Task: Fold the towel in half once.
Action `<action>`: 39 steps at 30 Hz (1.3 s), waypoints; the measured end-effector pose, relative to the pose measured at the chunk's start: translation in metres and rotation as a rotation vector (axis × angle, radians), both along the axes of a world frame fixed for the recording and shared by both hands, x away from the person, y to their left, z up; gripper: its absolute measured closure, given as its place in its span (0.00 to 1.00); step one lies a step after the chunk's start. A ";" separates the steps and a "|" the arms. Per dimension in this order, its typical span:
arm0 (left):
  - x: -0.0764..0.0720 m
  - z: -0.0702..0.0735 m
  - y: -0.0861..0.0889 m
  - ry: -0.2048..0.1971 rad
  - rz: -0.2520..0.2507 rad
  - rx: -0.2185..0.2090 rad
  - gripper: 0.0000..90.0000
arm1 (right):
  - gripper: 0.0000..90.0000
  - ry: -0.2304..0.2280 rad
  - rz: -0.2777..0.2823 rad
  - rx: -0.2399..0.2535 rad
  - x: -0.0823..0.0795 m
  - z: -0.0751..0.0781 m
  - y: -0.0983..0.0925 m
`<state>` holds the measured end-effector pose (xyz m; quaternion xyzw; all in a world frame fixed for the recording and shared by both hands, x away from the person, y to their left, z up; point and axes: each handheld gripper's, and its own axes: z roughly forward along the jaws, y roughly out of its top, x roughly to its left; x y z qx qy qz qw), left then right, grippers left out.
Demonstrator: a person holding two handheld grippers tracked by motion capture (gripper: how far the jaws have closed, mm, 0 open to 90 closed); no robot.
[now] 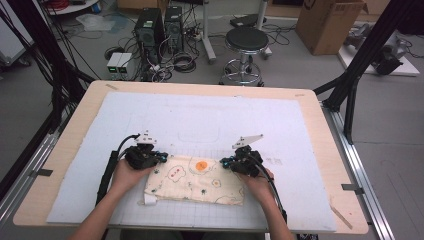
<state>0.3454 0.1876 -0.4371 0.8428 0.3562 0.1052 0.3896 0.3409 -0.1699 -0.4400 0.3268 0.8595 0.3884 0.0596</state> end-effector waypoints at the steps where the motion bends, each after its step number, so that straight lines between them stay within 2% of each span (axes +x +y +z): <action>1: 0.000 0.000 0.003 -0.001 0.000 0.002 0.98 | 0.98 -0.007 0.000 -0.004 0.000 0.000 -0.003; 5: -0.003 -0.002 0.012 0.001 0.013 -0.029 0.98 | 0.98 -0.005 -0.021 0.002 -0.004 -0.001 -0.015; 15: -0.006 -0.001 0.013 -0.017 0.021 -0.029 0.96 | 0.97 -0.007 -0.060 0.040 -0.010 -0.002 -0.039; 18: -0.008 0.005 0.014 -0.042 0.023 -0.063 0.95 | 0.96 -0.040 -0.034 0.071 -0.014 0.004 -0.036; 20: -0.009 0.005 0.014 -0.044 0.021 -0.049 0.95 | 0.96 -0.057 -0.013 0.076 -0.016 0.007 -0.034; 24: -0.006 0.000 0.016 -0.016 0.029 -0.030 0.95 | 0.95 -0.039 0.002 0.060 -0.018 0.005 -0.033; 30: -0.006 -0.001 0.016 -0.014 0.027 -0.022 0.95 | 0.95 -0.027 -0.001 0.002 -0.019 0.000 -0.037; 33: -0.006 -0.002 0.016 -0.009 0.029 -0.032 0.95 | 0.95 -0.029 -0.010 -0.002 -0.019 0.000 -0.042; 39: -0.007 -0.002 0.016 -0.013 0.025 -0.020 0.94 | 0.94 -0.025 -0.024 0.010 -0.019 0.000 -0.048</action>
